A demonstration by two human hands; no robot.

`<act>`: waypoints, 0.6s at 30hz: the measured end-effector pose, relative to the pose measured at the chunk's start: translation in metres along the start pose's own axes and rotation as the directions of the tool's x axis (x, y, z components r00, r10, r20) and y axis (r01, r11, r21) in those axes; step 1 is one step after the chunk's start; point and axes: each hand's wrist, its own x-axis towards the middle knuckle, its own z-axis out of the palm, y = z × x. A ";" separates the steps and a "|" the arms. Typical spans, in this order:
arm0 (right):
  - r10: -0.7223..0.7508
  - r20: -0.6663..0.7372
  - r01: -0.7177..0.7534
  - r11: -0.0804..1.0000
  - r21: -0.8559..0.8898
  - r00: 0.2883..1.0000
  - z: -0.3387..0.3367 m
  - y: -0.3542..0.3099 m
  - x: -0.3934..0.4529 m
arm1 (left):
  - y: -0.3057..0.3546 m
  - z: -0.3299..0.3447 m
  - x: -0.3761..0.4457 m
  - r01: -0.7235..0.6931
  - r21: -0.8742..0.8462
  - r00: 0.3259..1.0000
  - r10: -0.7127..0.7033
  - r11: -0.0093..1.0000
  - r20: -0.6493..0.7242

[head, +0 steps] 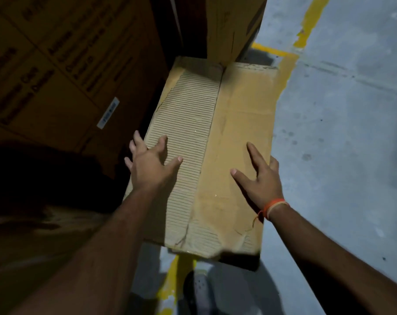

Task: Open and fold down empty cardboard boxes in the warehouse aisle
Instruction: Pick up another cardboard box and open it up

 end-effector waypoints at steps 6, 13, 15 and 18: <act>-0.005 -0.050 0.003 0.999 -0.032 0.999 0.002 0.002 0.001 | -0.029 -0.008 0.026 -0.055 -0.183 0.980 0.088 0.982 0.176; -0.032 -0.038 0.031 0.999 -0.023 0.999 0.002 0.017 0.000 | -0.039 -0.008 0.027 -0.071 -0.400 0.938 0.198 0.914 0.285; -0.049 -0.027 0.049 0.999 0.001 0.998 -0.003 0.026 -0.004 | -0.035 -0.006 0.015 -0.089 -0.398 0.952 0.195 0.913 0.235; -0.075 0.022 0.075 0.997 0.025 0.997 -0.018 0.041 -0.015 | -0.025 -0.001 -0.014 -0.089 -0.383 0.969 0.169 0.920 0.181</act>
